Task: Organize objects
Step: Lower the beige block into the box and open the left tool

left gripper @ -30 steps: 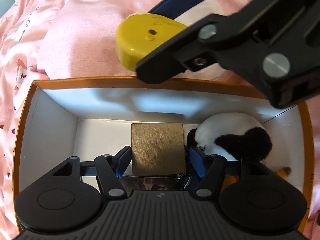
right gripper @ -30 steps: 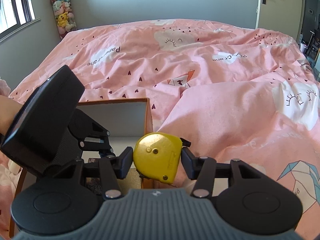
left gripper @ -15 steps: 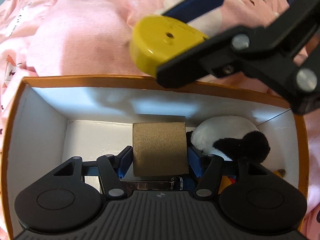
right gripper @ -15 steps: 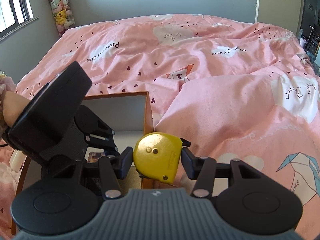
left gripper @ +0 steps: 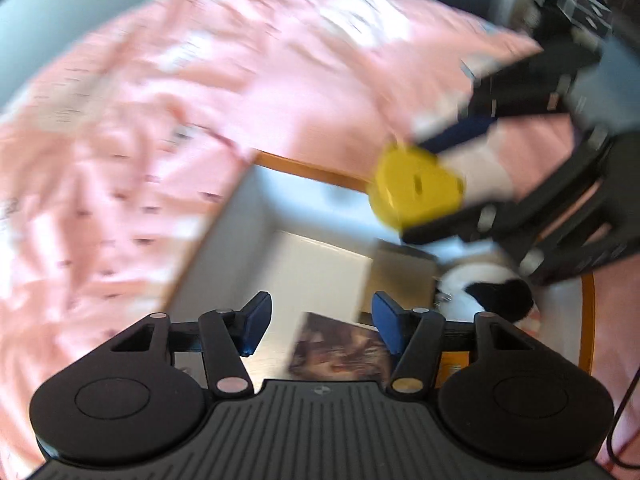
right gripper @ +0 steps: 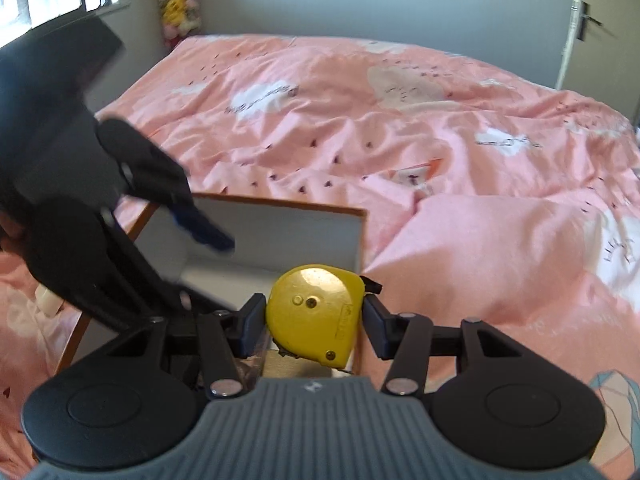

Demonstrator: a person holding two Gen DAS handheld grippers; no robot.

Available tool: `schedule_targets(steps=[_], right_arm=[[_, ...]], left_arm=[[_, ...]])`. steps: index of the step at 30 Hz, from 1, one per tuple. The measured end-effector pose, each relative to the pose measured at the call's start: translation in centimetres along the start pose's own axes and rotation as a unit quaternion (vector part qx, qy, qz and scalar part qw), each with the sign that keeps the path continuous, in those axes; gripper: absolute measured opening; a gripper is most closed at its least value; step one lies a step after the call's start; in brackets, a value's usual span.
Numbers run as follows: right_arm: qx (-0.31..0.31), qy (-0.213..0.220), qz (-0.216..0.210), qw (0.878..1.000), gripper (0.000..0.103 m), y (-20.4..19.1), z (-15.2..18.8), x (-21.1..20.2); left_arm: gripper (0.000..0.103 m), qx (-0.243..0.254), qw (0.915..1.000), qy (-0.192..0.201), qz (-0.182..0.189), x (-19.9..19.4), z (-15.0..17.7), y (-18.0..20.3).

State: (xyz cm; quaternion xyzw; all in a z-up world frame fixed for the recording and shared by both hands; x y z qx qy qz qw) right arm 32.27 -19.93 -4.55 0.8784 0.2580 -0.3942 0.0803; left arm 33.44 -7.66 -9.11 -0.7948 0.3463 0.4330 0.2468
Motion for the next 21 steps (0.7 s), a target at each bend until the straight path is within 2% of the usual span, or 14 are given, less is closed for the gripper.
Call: schedule_targets(steps=[2, 5, 8, 9, 11, 14, 18, 21], right_arm=[[-0.015, -0.021, -0.002, 1.0, 0.054, -1.0, -0.3, 1.5], [-0.038, -0.053, 0.007, 0.998, 0.054, -2.3, -0.7, 4.2], [-0.029, -0.097, 0.022, 0.995, 0.054, -2.3, -0.9, 7.1], [-0.024, -0.113, 0.032, 0.993, 0.054, -2.2, -0.9, 8.1], [-0.02, -0.141, 0.051, 0.988, 0.054, -1.8, -0.6, 9.7], [-0.038, -0.169, 0.075, 0.982, 0.054, -2.0, -0.3, 11.5], [-0.063, -0.182, 0.096, 0.977, 0.055, -2.9, -0.4, 12.7], [-0.071, -0.215, 0.084, 0.97, 0.055, -3.3, 0.1, 13.9]], left_arm=[[0.063, -0.035, 0.9988, 0.015, -0.03, -1.8, 0.7, -1.4], [0.063, -0.091, 0.993, 0.045, -0.061, -3.8, 0.0, -3.1], [0.063, -0.14, 0.9849, 0.063, -0.08, -4.9, -0.3, -5.2], [0.063, -0.15, 0.9827, 0.066, -0.086, -6.6, 0.1, -5.3], [0.063, -0.166, 0.9788, 0.068, -0.099, -7.5, 1.3, -5.7], [0.063, -0.188, 0.9744, 0.067, -0.103, -7.9, 2.9, -6.4], [0.063, -0.208, 0.9704, 0.073, -0.098, -8.5, 4.1, -7.3], [0.063, -0.222, 0.9675, 0.077, -0.094, -8.5, 4.7, -8.1]])
Point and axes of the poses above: each gripper's, at about its wrist camera, not at the fingertips, and x roughly the way its jaws point, y to its right, z to its underside, the point moved 6 cm from there along x, roughly the way its jaws point, and after that the axes turned 4 degrees about -z, right-handed, at the moved point
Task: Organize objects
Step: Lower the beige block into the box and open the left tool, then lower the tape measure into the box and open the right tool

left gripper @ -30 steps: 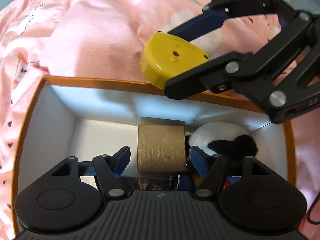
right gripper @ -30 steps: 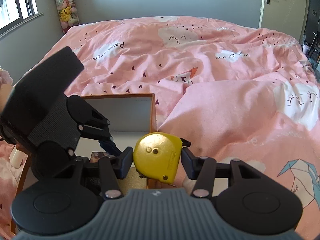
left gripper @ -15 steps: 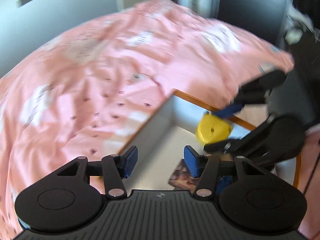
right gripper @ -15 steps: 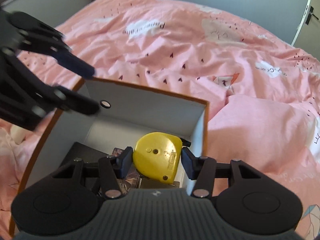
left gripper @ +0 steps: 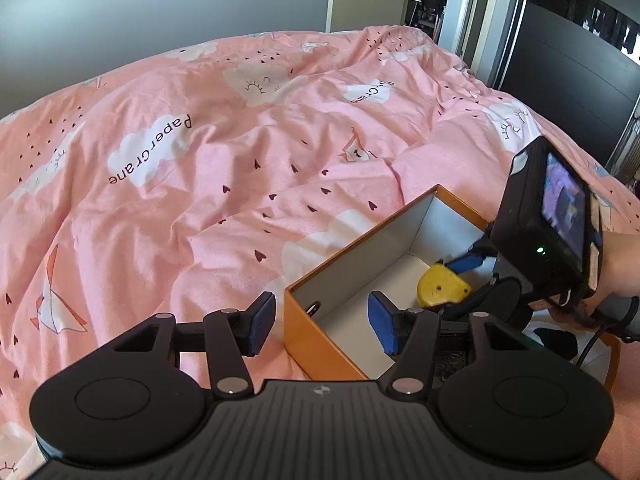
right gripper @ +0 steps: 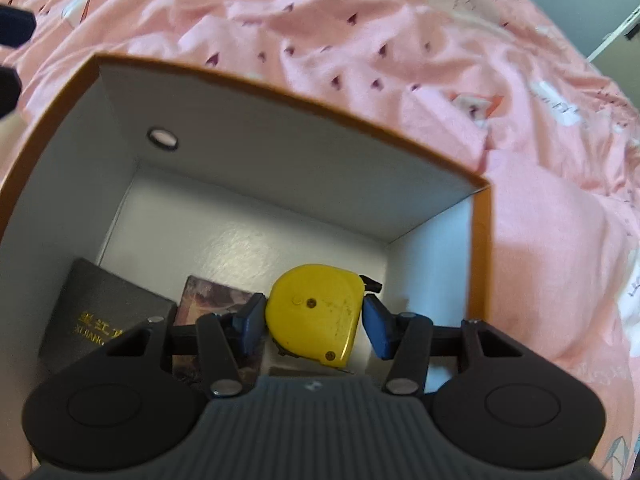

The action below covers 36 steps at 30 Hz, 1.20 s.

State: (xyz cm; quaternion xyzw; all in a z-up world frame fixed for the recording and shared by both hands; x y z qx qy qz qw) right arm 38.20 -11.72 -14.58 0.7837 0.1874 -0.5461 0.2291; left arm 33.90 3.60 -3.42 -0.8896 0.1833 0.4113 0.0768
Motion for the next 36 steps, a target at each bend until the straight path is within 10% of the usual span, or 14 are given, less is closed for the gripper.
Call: schedule_targets(steps=[13, 36], right_arm=[[-0.031, -0.102, 0.045, 0.993, 0.054, 0.2, -0.1, 1.9], [-0.011, -0.118, 0.012, 0.993, 0.055, 1.6, 0.2, 0.2]], left_arm=[[0.063, -0.03, 0.9995, -0.012, 0.002, 0.2, 1.6, -2.2], [0.063, 0.011, 0.9995, -0.028, -0.003, -1.6, 2.7, -0.9]])
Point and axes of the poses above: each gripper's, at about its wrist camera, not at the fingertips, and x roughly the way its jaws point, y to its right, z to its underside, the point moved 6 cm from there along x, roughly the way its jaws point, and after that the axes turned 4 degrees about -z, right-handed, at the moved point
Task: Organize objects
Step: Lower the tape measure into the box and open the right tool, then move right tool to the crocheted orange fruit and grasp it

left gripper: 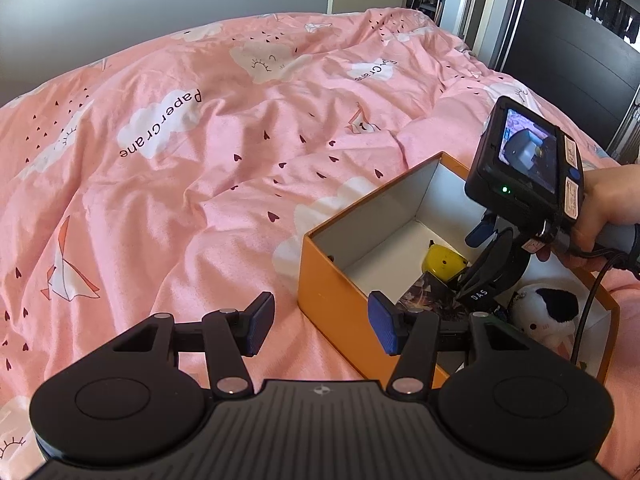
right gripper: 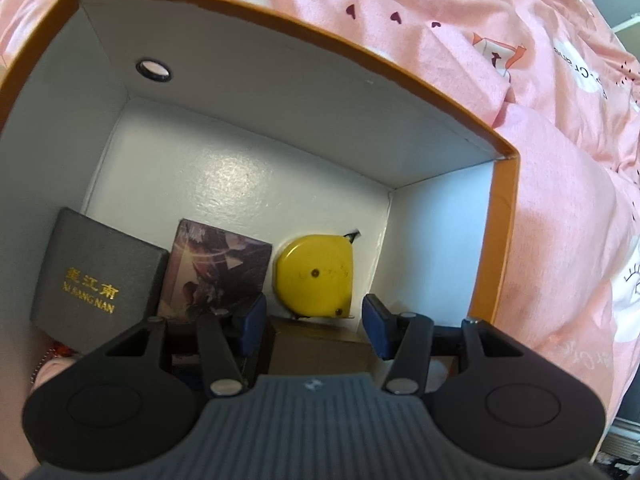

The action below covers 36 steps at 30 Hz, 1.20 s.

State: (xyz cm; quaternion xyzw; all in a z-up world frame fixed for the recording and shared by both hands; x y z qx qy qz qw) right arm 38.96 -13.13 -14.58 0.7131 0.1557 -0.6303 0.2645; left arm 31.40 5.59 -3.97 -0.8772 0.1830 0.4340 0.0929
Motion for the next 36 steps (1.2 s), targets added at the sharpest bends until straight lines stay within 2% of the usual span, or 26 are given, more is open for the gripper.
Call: schedule_targets(steps=[2, 7, 12, 17, 19, 23, 30, 36], right_arm=[[0.004, 0.012, 0.0, 1.0, 0.055, 0.2, 0.2, -0.9], [-0.01, 0.078, -0.019, 0.997, 0.055, -0.9, 1.3, -5.0], [-0.035, 0.151, -0.042, 0.987, 0.055, -3.5, 2.5, -9.9], [-0.063, 0.236, -0.067, 0.967, 0.055, -8.6, 5.1, -13.6], [-0.08, 0.269, -0.087, 0.956, 0.055, -10.5, 6.2, -15.6], [-0.129, 0.301, -0.097, 0.94, 0.055, -14.2, 8.0, -17.5], [-0.24, 0.3, -0.1, 0.918, 0.054, -20.3, 10.1, -16.9], [-0.311, 0.227, -0.102, 0.917, 0.054, -24.0, 11.1, -13.8]], left_arm=[[0.063, 0.002, 1.0, -0.003, -0.002, -0.3, 0.2, 0.1], [0.063, 0.019, 0.9998, -0.009, -0.005, -2.0, 1.4, 1.0], [0.061, 0.021, 0.9994, -0.01, -0.024, -4.4, 2.7, 1.6], [0.06, 0.004, 0.9983, -0.019, -0.054, -6.5, 4.5, 1.0], [0.057, -0.01, 0.9975, -0.025, -0.066, -7.0, 5.3, 0.6], [0.049, -0.041, 0.995, -0.034, -0.085, -7.9, 6.9, -0.3], [0.049, -0.051, 0.9899, -0.046, -0.124, -9.5, 9.8, -0.4], [0.049, -0.084, 0.9851, -0.06, -0.138, -10.3, 12.7, -0.9]])
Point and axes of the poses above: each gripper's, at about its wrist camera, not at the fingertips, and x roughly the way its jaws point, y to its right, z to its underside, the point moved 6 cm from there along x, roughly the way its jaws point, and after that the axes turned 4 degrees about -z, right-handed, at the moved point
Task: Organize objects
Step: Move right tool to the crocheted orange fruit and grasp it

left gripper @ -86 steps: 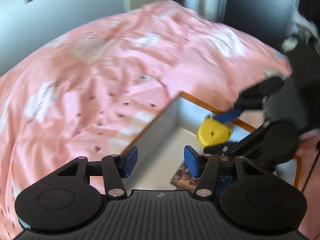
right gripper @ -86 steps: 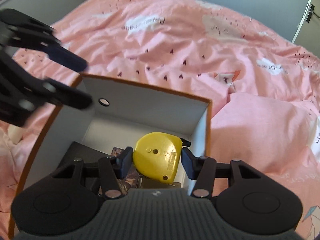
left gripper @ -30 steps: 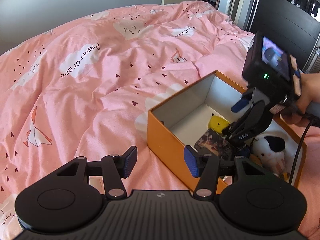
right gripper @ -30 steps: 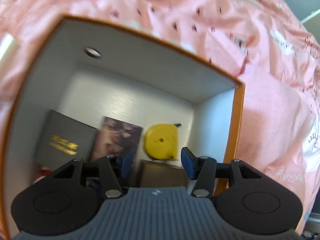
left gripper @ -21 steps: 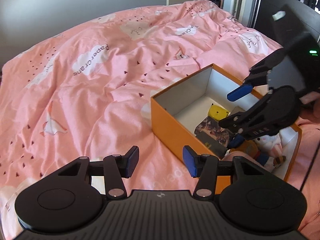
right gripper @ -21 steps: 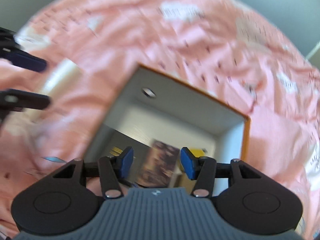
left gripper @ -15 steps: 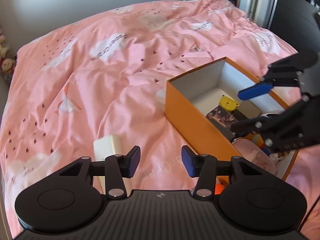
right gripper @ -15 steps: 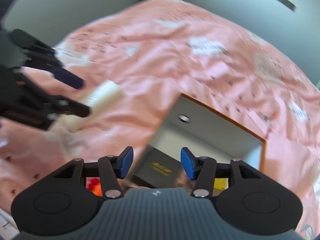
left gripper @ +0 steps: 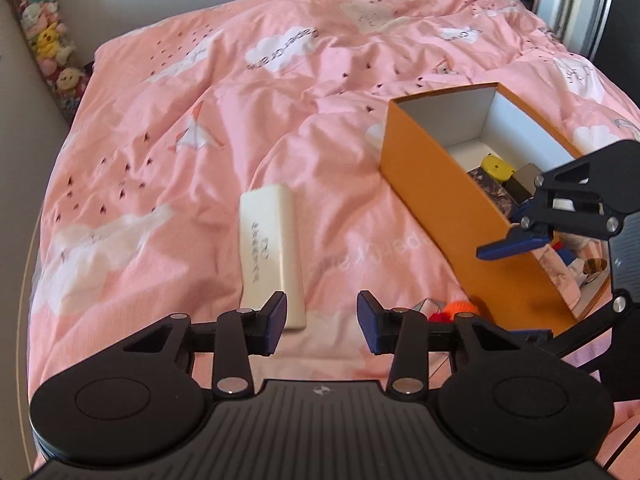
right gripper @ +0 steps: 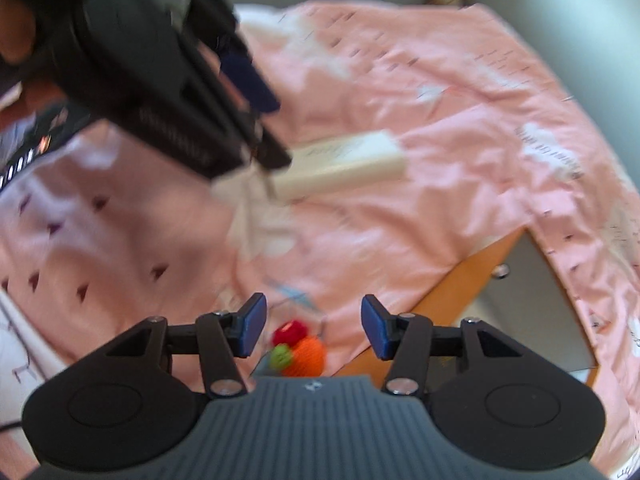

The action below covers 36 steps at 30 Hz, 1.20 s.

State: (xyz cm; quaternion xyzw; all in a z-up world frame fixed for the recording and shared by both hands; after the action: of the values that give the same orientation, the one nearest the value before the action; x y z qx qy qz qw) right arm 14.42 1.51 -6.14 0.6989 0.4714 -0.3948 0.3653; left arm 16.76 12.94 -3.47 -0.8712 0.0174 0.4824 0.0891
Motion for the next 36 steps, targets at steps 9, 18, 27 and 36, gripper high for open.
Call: schedule_targets(steps=[9, 18, 27, 36], right_arm=[[-0.034, -0.076, -0.023, 0.996, 0.053, -0.7, 1.1, 4.6], [-0.082, -0.129, 0.002, 0.988, 0.052, -1.5, 2.2, 7.6], [-0.095, -0.158, 0.031, 0.982, 0.045, -1.3, 3.1, 9.6], [-0.088, -0.145, 0.041, 0.985, 0.04, -0.9, 3.0, 9.9]], left_arm=[[0.049, -0.057, 0.9979, -0.006, -0.03, 0.0, 3.8, 0.4], [0.049, -0.058, 0.9971, -0.03, -0.04, 1.6, 6.3, 2.8], [0.049, -0.071, 0.9956, -0.048, -0.037, 2.5, 7.5, 3.1], [0.049, -0.067, 0.996, -0.051, -0.03, 2.9, 7.6, 3.5]])
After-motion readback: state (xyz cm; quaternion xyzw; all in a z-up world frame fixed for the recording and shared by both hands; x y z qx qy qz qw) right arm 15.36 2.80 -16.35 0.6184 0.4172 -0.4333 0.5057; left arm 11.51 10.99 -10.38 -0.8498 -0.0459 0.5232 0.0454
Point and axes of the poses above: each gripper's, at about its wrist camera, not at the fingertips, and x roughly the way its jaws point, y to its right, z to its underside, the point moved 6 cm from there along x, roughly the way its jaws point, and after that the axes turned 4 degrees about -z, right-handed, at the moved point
